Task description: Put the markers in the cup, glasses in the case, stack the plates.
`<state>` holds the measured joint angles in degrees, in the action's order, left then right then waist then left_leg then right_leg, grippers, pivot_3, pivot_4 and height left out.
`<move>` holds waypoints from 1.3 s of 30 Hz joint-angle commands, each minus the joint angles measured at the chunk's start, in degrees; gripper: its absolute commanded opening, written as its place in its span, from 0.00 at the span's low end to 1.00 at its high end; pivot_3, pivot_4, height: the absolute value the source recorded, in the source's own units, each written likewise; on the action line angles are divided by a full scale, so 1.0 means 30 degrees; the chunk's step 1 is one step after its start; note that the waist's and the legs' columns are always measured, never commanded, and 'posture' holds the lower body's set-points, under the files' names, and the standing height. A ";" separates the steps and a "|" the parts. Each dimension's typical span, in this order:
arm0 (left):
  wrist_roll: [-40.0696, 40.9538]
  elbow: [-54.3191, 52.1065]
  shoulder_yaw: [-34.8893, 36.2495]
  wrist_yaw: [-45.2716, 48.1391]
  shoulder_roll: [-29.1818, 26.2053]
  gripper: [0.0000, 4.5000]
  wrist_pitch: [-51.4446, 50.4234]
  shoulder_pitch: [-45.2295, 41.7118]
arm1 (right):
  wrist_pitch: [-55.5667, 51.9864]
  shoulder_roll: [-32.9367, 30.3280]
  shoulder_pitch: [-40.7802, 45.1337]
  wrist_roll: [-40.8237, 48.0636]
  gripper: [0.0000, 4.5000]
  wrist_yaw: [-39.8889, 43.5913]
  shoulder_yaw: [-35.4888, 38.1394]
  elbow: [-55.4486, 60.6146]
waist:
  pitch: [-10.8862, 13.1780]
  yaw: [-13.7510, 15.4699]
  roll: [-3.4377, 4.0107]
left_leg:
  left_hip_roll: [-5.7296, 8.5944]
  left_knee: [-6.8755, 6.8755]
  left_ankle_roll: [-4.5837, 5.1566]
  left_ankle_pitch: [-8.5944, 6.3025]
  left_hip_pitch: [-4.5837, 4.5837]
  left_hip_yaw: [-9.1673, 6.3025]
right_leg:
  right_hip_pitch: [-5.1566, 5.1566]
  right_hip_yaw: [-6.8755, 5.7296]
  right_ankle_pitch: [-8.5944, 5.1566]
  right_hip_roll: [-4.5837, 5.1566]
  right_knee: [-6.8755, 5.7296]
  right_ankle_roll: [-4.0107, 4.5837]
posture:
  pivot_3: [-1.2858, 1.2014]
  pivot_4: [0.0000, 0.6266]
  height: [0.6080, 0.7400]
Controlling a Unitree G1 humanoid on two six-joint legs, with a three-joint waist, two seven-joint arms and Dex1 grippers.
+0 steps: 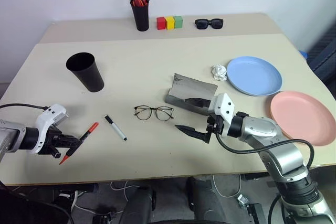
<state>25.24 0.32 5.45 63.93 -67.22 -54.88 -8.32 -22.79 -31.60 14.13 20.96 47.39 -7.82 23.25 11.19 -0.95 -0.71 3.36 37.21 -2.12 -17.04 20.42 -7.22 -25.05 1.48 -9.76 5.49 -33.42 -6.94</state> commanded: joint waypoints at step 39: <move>-0.0266 1.3597 0.6704 -0.7121 1.1092 0.02 2.4862 -1.2866 | -0.1777 0.0380 0.2593 0.3447 1.00 0.0390 0.2041 -0.0552 | -0.0032 0.0086 -0.0072 | 0.0027 0.0031 -0.0104 0.0058 0.0010 -0.0013 | 0.0030 -0.0004 0.0060 0.0006 0.0036 -0.0003 | 0.52 0.24 1.00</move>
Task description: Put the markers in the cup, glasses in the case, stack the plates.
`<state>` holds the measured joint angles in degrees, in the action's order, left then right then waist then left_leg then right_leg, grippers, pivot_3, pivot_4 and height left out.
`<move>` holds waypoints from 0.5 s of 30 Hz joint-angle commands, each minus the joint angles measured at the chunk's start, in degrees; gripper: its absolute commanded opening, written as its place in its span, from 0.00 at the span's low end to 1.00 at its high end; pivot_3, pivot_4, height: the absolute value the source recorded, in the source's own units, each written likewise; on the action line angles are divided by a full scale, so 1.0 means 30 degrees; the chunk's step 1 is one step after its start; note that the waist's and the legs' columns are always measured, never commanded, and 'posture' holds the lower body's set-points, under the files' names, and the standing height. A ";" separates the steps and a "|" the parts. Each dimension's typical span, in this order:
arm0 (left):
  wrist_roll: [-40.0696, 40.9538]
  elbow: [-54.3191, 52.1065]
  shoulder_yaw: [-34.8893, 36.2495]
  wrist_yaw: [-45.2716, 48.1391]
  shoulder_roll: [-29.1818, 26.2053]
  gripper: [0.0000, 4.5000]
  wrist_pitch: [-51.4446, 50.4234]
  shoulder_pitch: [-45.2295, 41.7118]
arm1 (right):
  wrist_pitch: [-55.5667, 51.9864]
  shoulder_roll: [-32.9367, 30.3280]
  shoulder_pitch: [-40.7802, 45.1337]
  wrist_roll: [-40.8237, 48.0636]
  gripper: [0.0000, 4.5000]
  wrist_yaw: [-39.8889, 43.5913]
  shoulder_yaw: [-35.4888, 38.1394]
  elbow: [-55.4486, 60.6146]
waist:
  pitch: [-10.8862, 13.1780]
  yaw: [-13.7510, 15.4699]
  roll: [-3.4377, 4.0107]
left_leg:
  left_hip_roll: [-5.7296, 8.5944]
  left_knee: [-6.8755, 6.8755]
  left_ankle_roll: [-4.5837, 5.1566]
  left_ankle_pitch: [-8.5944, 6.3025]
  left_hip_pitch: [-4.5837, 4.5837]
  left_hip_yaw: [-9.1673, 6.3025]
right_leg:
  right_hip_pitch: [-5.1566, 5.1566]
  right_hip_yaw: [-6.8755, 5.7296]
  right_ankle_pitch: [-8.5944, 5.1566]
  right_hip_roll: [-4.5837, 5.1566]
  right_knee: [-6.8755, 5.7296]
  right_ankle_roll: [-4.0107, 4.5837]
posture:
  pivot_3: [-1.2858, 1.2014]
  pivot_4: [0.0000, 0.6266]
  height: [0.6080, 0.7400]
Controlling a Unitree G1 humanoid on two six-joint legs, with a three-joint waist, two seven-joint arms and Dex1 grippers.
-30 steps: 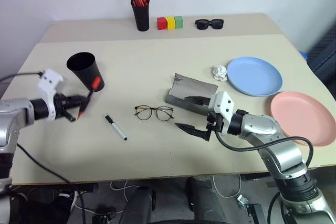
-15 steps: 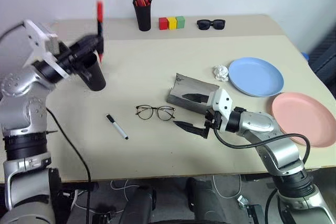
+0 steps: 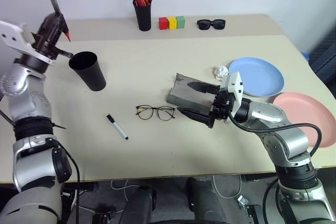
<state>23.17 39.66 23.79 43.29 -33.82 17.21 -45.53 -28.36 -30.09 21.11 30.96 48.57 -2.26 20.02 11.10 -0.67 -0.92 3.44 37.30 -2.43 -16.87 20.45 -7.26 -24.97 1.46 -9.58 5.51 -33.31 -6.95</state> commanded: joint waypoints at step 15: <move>0.0164 0.2554 0.0374 -0.0983 0.0983 0.29 0.2898 0.0867 | 0.0209 -0.0356 0.0110 -0.0500 1.00 -0.0125 0.0051 0.0674 | 0.0000 -0.0034 -0.0001 | -0.0002 -0.0005 0.0000 0.0000 -0.0006 0.0000 | -0.0003 0.0001 0.0003 -0.0001 -0.0003 -0.0001 | 0.52 0.24 1.00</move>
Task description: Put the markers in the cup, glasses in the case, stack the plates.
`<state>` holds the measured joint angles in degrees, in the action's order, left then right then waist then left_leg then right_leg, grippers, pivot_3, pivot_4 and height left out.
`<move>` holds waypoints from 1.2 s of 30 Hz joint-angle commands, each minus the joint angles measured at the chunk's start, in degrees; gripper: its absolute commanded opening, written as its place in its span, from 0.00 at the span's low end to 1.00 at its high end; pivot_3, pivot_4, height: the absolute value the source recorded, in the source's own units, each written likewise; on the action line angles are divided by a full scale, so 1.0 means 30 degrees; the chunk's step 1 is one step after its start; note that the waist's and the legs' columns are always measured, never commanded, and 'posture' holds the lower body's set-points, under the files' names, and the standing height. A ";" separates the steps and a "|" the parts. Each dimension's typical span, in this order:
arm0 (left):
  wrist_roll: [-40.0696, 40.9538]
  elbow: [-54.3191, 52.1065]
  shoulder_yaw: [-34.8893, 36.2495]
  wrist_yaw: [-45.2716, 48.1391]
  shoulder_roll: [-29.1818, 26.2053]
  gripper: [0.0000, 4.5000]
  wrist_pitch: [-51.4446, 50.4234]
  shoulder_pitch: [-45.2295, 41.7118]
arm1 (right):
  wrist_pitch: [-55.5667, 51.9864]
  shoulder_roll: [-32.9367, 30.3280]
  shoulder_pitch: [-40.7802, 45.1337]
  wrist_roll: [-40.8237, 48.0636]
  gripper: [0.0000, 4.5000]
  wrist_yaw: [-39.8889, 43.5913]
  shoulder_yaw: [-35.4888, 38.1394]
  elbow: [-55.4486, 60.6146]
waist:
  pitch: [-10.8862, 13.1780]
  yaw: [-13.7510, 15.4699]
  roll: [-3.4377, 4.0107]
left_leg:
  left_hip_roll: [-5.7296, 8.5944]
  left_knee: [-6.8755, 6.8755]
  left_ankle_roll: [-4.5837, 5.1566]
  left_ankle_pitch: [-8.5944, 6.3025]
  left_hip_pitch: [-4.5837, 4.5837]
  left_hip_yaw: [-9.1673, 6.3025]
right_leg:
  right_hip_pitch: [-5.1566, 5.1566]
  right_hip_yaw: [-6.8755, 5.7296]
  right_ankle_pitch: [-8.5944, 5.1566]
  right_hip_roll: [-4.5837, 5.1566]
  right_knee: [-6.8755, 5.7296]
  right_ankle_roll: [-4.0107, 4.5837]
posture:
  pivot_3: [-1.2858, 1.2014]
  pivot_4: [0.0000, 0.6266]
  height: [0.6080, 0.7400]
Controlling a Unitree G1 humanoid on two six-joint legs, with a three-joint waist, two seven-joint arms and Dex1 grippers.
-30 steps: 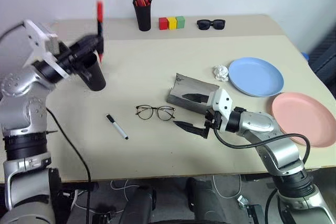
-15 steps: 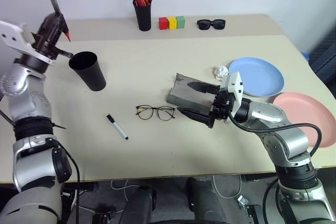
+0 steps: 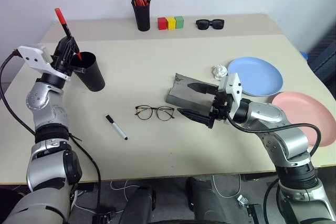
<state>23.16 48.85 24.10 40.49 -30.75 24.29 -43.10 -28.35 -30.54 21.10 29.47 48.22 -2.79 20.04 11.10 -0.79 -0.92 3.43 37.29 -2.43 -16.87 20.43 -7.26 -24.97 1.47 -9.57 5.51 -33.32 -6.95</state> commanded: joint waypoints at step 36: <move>0.7700 -2.8335 0.1830 -1.8957 0.2693 0.99 -3.4717 0.9345 | 0.1618 0.0390 0.0557 -0.1012 1.00 0.0710 -0.0578 -0.0722 | 0.0001 0.0082 -0.0016 | -0.0007 0.0001 -0.0067 0.0036 -0.0027 -0.0053 | 0.0041 0.0003 -0.0003 -0.0030 -0.0022 0.0020 | 0.52 0.24 1.00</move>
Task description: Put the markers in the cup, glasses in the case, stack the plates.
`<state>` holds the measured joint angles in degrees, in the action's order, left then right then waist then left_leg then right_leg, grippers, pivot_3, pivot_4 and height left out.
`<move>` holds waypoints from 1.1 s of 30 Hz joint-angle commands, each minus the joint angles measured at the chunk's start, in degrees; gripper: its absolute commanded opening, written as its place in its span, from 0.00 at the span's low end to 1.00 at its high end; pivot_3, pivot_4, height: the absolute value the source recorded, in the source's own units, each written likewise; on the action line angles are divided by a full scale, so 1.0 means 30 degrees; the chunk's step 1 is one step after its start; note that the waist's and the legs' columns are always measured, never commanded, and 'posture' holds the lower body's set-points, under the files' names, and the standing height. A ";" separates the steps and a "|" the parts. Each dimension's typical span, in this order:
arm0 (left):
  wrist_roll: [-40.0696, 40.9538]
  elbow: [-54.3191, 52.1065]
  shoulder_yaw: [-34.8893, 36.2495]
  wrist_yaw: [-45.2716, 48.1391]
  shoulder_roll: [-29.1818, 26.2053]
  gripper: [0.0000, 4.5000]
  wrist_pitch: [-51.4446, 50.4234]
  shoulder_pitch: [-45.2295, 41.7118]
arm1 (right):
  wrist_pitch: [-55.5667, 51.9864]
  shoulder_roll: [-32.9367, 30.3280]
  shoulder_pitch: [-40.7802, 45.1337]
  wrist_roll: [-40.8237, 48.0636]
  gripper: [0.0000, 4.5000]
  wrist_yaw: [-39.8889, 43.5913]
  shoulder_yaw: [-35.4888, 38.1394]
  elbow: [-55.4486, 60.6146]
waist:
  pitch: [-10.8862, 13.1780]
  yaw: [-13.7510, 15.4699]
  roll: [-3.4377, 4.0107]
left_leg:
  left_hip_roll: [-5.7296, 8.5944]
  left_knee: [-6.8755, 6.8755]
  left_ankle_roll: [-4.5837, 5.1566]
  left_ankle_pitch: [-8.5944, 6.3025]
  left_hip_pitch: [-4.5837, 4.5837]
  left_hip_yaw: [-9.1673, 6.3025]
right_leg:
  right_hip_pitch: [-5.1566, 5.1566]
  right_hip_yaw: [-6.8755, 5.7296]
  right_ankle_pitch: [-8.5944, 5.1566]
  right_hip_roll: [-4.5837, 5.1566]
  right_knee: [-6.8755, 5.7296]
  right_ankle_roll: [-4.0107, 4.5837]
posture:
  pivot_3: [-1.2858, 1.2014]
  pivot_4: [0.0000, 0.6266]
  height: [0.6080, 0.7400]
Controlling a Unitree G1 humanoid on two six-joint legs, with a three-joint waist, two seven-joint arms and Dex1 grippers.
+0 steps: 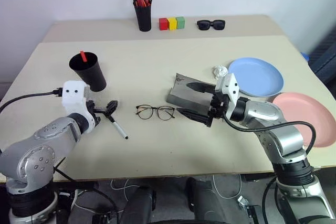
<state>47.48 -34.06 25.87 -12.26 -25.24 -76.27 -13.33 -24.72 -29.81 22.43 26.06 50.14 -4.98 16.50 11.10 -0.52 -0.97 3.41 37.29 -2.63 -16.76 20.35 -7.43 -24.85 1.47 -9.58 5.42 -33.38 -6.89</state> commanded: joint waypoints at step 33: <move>0.0700 0.2896 0.2341 -0.7857 0.6830 0.01 -0.5409 -0.4032 | 0.0713 0.0327 0.0151 -0.0504 1.00 -0.0133 0.0063 0.0271 | -0.0019 0.0398 0.0010 | 0.0023 0.0012 -0.0041 0.0018 -0.0029 -0.0007 | 0.0047 -0.0002 0.0001 0.0020 0.0015 -0.0005 | 0.52 0.24 1.00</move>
<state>48.61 -26.16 32.88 -36.10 -4.57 -91.92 -25.21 -23.72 -28.78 22.23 24.41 49.79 -5.46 16.42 11.05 0.68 -0.94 3.48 37.32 -2.75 -16.70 20.26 -7.45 -24.71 1.47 -9.58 5.47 -33.35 -6.91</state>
